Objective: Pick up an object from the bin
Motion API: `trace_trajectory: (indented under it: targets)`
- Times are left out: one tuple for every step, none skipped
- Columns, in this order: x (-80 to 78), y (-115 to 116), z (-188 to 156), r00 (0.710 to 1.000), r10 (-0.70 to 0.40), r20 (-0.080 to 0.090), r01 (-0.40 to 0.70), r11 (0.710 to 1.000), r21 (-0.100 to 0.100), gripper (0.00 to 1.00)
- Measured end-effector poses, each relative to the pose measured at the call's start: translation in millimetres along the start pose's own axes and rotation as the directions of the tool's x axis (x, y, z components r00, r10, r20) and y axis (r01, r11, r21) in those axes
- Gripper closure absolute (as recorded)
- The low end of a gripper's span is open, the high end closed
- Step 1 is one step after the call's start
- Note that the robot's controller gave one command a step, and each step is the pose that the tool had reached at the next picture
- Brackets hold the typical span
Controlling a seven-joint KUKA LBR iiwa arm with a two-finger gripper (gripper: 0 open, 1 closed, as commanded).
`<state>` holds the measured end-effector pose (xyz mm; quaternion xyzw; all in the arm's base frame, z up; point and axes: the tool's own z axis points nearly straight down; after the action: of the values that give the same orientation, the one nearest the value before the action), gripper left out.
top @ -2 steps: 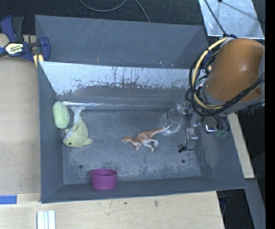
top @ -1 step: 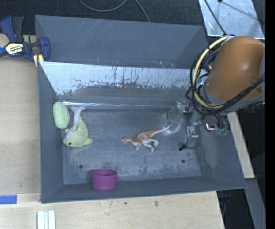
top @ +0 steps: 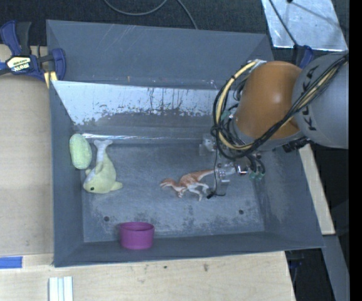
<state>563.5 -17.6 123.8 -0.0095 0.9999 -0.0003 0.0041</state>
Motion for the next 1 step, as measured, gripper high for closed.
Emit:
trace_trajectory:
  targets:
    - [-5.0, 14.2, 16.2, 1.0, -0.01, -0.01, 0.01, 1.0, -0.001, 0.0]
